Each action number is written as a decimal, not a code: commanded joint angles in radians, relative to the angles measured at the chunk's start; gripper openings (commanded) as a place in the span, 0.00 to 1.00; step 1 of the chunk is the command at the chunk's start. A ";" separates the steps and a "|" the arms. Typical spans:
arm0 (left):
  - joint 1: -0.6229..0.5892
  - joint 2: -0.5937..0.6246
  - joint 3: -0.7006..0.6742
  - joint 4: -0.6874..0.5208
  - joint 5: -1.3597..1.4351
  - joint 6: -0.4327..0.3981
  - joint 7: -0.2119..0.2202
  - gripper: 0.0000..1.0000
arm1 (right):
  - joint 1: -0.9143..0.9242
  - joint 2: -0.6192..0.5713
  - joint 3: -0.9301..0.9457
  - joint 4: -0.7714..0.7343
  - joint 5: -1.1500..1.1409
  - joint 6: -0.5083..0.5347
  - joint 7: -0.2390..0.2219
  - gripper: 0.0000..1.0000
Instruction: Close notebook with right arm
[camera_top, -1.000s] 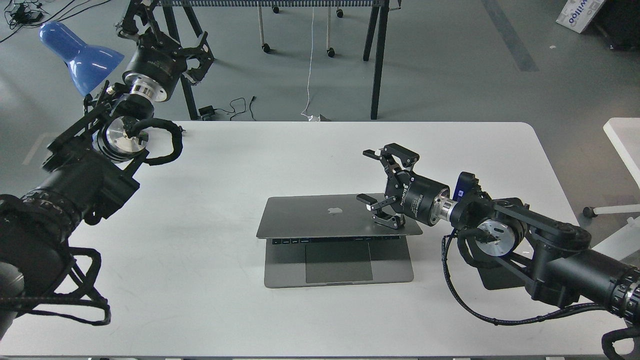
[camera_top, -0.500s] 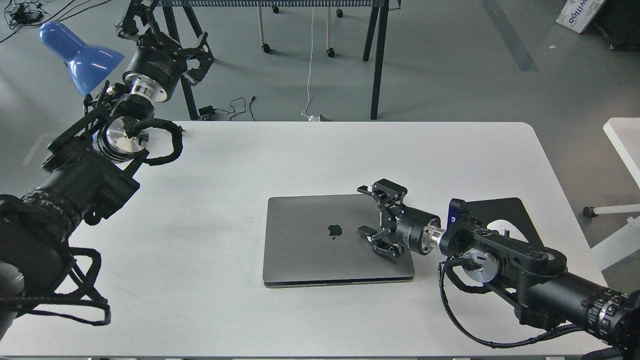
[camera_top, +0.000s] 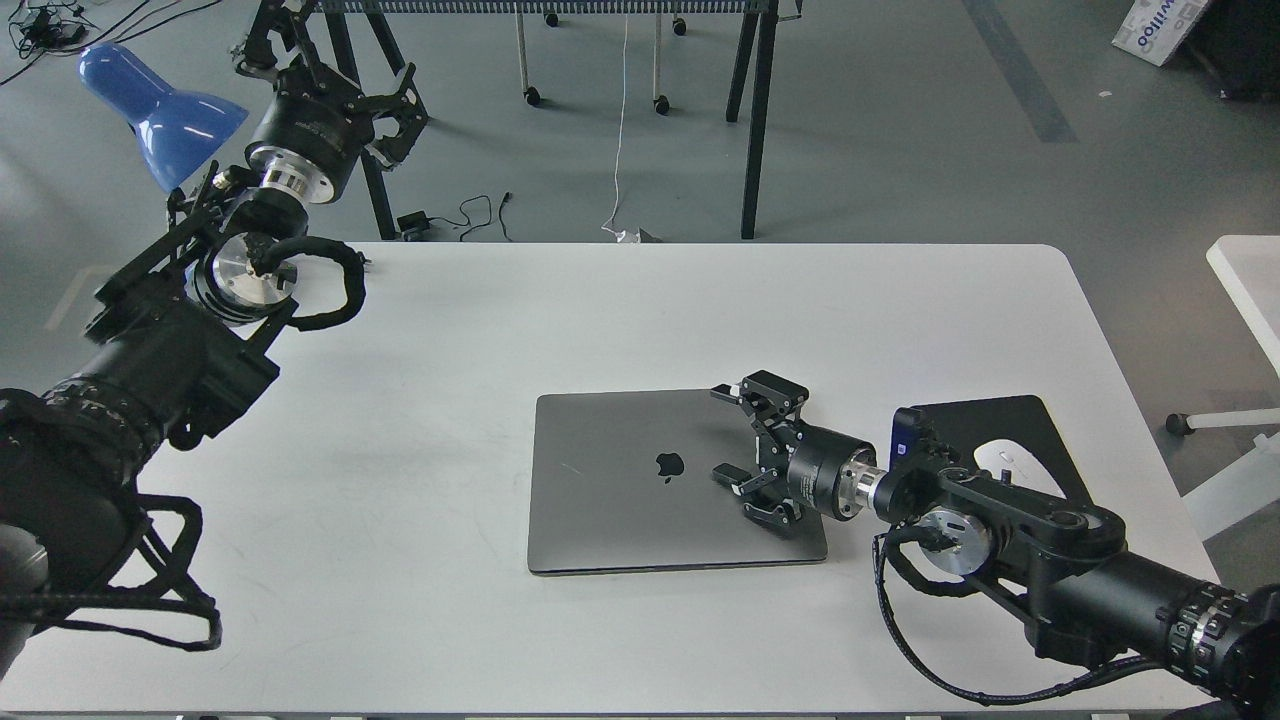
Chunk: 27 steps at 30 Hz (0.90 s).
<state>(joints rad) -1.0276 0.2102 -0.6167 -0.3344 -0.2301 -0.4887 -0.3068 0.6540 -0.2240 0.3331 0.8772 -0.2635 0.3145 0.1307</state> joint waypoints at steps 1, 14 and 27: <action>0.000 0.000 0.000 0.000 0.000 0.000 0.000 1.00 | 0.006 -0.021 0.125 0.034 0.001 0.003 0.000 1.00; 0.001 0.000 0.002 0.000 0.000 0.000 0.000 1.00 | 0.288 -0.037 0.687 -0.300 0.042 -0.021 -0.103 1.00; 0.001 0.000 0.000 0.000 -0.002 0.000 0.000 1.00 | 0.277 -0.003 0.787 -0.340 0.234 -0.025 -0.083 1.00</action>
<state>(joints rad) -1.0267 0.2102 -0.6167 -0.3344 -0.2301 -0.4887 -0.3063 0.9406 -0.2292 1.1216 0.5385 -0.0327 0.2918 0.0411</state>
